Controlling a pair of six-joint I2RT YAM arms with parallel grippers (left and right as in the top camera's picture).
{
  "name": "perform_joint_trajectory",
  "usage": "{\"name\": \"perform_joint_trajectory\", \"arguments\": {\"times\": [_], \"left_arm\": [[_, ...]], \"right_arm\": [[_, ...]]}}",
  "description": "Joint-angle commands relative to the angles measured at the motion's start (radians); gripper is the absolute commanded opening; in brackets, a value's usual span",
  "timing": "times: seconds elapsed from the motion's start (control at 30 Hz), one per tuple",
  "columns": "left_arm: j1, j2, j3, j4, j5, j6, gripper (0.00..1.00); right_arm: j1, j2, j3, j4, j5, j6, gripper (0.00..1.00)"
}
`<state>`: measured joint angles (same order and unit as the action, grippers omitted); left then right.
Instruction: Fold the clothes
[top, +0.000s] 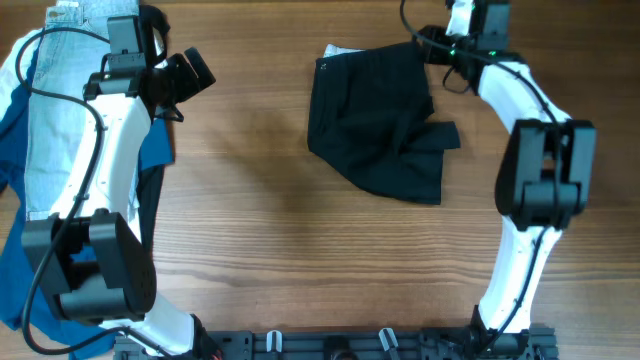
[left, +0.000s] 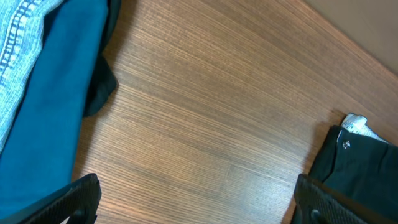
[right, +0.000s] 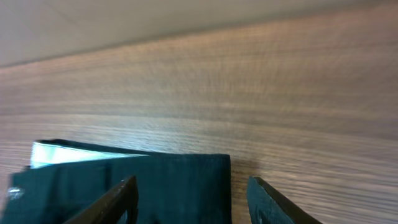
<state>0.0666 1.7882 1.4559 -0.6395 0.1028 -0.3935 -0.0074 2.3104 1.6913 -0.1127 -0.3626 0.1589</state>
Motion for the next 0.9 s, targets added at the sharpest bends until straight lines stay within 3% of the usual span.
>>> {"name": "perform_joint_trajectory", "arguments": {"times": [0.0,0.2,0.33,0.37,0.4,0.57,0.77,0.87], "left_arm": [[0.003,0.008,-0.005,-0.006,-0.003,0.023,0.99],[0.003,0.008,-0.005,-0.008,-0.003,0.023,1.0],[0.003,0.008,-0.005,-0.008,-0.003,0.023,1.0],[0.003,0.008,-0.005,-0.008,-0.003,0.023,1.0],[0.003,0.008,-0.005,-0.008,-0.003,0.023,0.99],[0.003,0.008,-0.005,-0.006,-0.003,0.023,1.0],[0.003,0.008,-0.005,0.003,-0.003,0.023,0.99],[0.003,0.007,-0.005,0.011,0.017,0.023,0.98]], "right_arm": [[0.01,0.074,0.007,0.051,-0.075,0.063,0.56],[0.031,0.104,0.006,0.09,-0.092,0.104,0.51],[0.045,0.104,0.007,0.094,-0.097,0.107,0.27],[0.045,0.104,0.007,0.095,-0.103,0.107,0.12],[0.044,0.104,0.007,0.095,-0.102,0.105,0.04],[0.021,0.011,0.048,0.005,-0.133,0.047,0.04],[0.02,-0.233,0.312,-0.409,-0.127,-0.108,0.04],[0.02,-0.329,0.338,-0.48,-0.109,-0.114,0.04]]}}
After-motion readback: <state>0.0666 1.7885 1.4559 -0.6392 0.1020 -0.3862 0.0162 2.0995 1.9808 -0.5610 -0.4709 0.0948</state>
